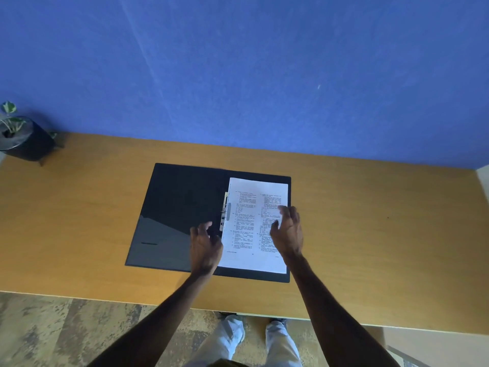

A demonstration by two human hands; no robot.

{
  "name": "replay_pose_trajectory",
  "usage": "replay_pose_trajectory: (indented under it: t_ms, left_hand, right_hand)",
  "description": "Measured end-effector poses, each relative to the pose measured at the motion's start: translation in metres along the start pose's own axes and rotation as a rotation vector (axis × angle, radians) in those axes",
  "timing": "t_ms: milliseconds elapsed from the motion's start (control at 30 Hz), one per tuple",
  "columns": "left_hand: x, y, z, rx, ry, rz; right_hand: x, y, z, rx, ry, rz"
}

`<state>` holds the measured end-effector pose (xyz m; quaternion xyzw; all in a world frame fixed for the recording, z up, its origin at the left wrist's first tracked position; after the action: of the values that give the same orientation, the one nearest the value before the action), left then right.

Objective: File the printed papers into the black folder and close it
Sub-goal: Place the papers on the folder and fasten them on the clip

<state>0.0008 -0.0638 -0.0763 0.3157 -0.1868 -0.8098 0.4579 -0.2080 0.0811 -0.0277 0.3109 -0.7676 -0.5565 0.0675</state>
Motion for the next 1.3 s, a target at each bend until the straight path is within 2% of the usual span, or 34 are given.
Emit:
replay_pose_trajectory:
  t_ms: [100,233,433,600,967,1133,1300]
  left_hand:
    - [0.015,0.007,0.011,0.069,-0.059,-0.024]
    - [0.033,0.013,0.03,0.12,-0.124,-0.042]
    - [0.049,0.017,0.044,0.197,-0.107,-0.034]
    - [0.062,0.013,0.051,0.201,-0.114,-0.063]
    - [0.094,-0.007,0.068,0.283,-0.244,-0.289]
    - [0.1,-0.009,0.067,0.187,-0.255,-0.338]
    - [0.103,-0.008,0.068,0.119,-0.241,-0.318]
  right_hand:
    - [-0.003,-0.019,-0.025,-0.192,0.248,-0.199]
    - [-0.007,-0.037,-0.043,-0.3,0.356,-0.316]
    - [-0.007,-0.049,-0.042,-0.415,0.373,-0.342]
    - [-0.007,-0.052,-0.041,-0.418,0.367,-0.338]
    - [-0.004,-0.058,-0.039,-0.36,0.348,-0.337]
    - [-0.004,-0.06,-0.038,-0.357,0.348,-0.337]
    - [-0.005,-0.06,-0.037,-0.347,0.342,-0.341]
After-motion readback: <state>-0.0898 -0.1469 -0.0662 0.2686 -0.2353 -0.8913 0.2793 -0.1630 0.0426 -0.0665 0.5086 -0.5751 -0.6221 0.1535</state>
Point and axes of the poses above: each hand's wrist, its own x-axis towards the middle knuckle, its own y-axis out of the back of the hand, z = x × y, the point moved 6 cm from there along x, towards the middle knuckle, and after that the axes turned 7 degrees about -x, right-handed, at the moved point
